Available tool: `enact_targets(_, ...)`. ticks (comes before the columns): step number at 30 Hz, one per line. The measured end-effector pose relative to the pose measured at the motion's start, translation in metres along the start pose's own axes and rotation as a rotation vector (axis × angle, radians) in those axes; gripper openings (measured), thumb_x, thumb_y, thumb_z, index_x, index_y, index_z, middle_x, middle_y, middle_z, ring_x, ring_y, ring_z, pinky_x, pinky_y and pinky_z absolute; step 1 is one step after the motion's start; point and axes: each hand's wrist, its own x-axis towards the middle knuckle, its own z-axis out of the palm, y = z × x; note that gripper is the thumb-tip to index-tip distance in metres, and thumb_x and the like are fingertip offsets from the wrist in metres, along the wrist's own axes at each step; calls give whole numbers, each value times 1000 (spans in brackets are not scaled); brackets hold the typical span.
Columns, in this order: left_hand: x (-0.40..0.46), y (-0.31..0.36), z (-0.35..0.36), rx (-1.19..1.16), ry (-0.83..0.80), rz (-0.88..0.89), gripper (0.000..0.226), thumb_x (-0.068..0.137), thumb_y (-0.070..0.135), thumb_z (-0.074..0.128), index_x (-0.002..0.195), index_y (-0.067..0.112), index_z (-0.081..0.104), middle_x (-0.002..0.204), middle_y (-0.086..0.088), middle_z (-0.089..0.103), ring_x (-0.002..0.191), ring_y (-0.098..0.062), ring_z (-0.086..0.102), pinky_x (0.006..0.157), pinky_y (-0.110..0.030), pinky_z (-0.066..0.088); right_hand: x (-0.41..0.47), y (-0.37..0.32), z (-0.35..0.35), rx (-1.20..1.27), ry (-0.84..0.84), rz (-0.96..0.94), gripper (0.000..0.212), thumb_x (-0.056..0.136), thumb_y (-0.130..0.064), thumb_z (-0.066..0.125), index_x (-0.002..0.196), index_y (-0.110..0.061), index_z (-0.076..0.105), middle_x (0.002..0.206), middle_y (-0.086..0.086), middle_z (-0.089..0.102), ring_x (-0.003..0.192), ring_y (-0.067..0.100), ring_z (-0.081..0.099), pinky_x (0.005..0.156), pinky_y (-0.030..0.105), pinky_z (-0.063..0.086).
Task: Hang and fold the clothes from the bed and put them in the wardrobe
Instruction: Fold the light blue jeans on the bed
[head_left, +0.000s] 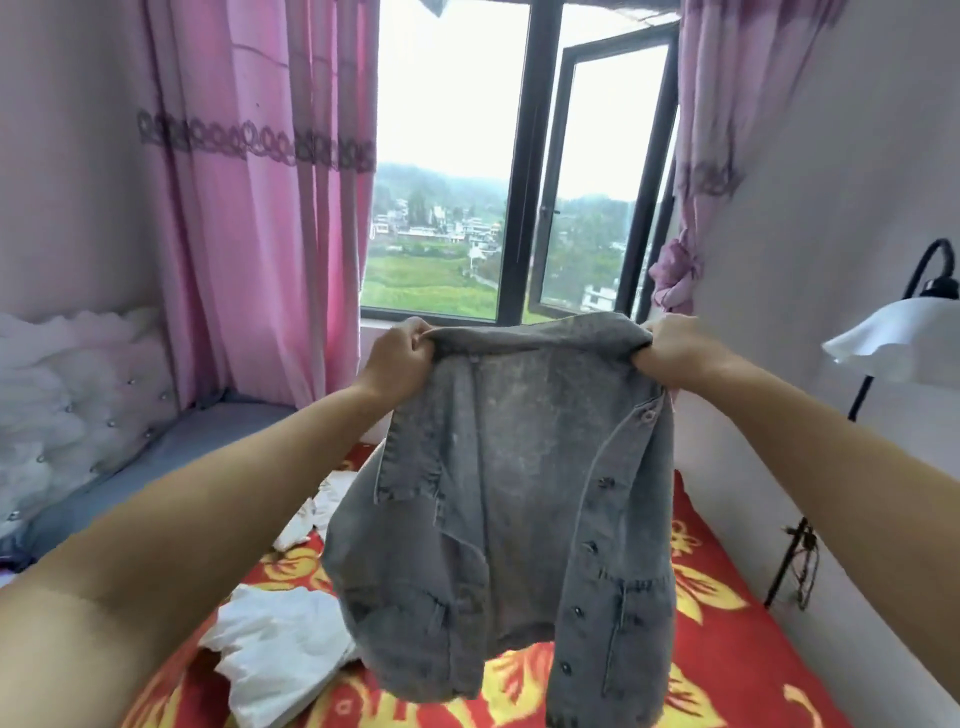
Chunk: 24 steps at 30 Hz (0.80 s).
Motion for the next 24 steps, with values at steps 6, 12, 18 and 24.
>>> enact_targets(6, 3, 60, -12, -159, -31, 188, 21, 97, 10, 48, 86, 4, 65, 71, -5, 59, 65, -11, 50, 55, -14, 37, -37, -27, 34, 127, 141, -225, 42, 85, -25, 58, 125, -20, 48, 93, 6, 62, 86, 26, 60, 75, 38, 51)
enact_targets(12, -11, 31, -17, 231, -367, 228, 17, 95, 20, 56, 91, 6, 65, 81, -3, 63, 78, -19, 59, 81, -40, 53, -25, -39, 36, 153, -23, -89, 40, 83, -7, 45, 120, -15, 58, 112, 17, 65, 102, 33, 61, 86, 42, 52)
enact_targets(18, -67, 5, 28, 691, -47, 295, 69, 91, 41, 57, 147, 14, 29, 111, -15, 53, 86, -30, 61, 65, -40, 56, -24, -63, 6, 346, -2, -63, 58, 80, 4, 41, 135, -11, 50, 129, 15, 56, 118, 26, 51, 96, 31, 43)
enact_targets(24, -112, -11, 70, 777, -61, 294, 113, 71, 55, 72, 150, 6, 8, 134, -14, 28, 111, -29, 42, 76, -45, 54, -30, -92, 13, 460, 58, -24, 65, 80, 3, 39, 142, -17, 42, 130, 14, 55, 98, 20, 49, 78, 24, 40)
